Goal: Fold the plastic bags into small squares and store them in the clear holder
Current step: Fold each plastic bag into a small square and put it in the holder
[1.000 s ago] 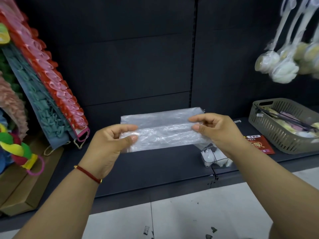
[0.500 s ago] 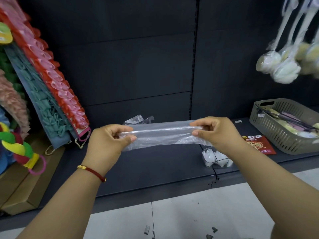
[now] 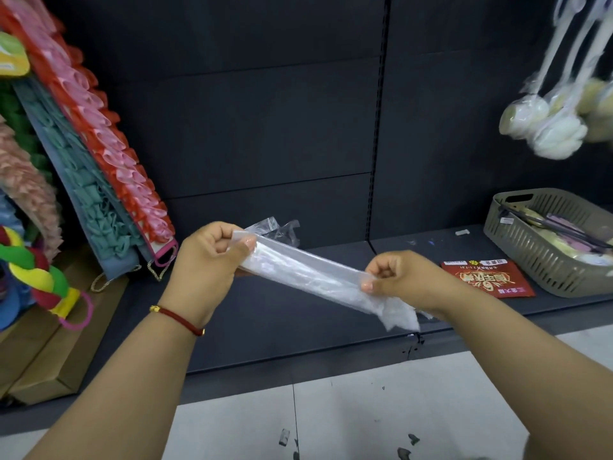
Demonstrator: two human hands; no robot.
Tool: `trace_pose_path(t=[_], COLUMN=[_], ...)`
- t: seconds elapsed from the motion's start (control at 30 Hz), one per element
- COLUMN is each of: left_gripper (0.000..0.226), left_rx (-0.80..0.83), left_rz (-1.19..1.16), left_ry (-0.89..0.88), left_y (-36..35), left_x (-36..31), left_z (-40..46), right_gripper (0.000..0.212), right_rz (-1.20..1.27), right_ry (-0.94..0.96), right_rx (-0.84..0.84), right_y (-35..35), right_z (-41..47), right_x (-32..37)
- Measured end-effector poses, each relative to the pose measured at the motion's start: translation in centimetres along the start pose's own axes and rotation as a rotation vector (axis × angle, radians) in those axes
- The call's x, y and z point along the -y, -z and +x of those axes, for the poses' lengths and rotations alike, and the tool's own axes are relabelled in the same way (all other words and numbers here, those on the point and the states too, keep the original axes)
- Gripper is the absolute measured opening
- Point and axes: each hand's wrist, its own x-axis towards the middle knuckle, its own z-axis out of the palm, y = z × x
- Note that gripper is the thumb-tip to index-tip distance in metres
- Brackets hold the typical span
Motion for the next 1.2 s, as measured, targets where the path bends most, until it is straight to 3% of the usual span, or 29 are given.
trace_pose_path(t=[0.13,0.3,0.6,0.93,1.0,1.07,1.13,1.2], left_gripper=[0.007,0.011,0.021,0.021,0.022,0.032,0.043,0.043], left_rx=[-0.048,0.059,0.294,0.071,-0.008,-0.028,0.118,0.290], left_rz=[-0.006,0.132,0.253,0.033,-0.057,-0.321,-0.486,-0.349], left_ry=[-0.052,-0.140,-0.170,-0.107,-0.056,0.086,0.270,0.439], left_y=[-0.2,-0.8,-2.4,-1.4,-1.8,-2.4,-3.2,-4.4], left_x=[-0.6,-1.2,-2.0,-1.2,-0.8,-0.8,-0.5,0.1], left_z=[0.1,-0.1,-1.0,0.3,0.5,0.5,0.0,-1.4], right_gripper=[0.011,0.019,0.014,0.020,0.019,0.021,0.019,0.018], right_rz=[0.054,0.143,0.226,0.064,0.084,0.136,0.215,0.281], right_ry=[-0.013,-0.006,0.085,-0.042,-0.051,-0.069,-0.082,-0.080], right_rx=[0.128,0.272,0.212,0.251,0.224,0.169,0.103,0.047], right_y=[-1.3,-3.1,-6.0,-6.9,-6.8,-6.7,-6.7,-6.6], right_z=[-0.3,-0.8,-1.7,-1.6,-1.5,-1.4,-1.3,-1.1], right_x=[0.1,1.0,3.3,2.3,2.3,2.3,2.3,2.2])
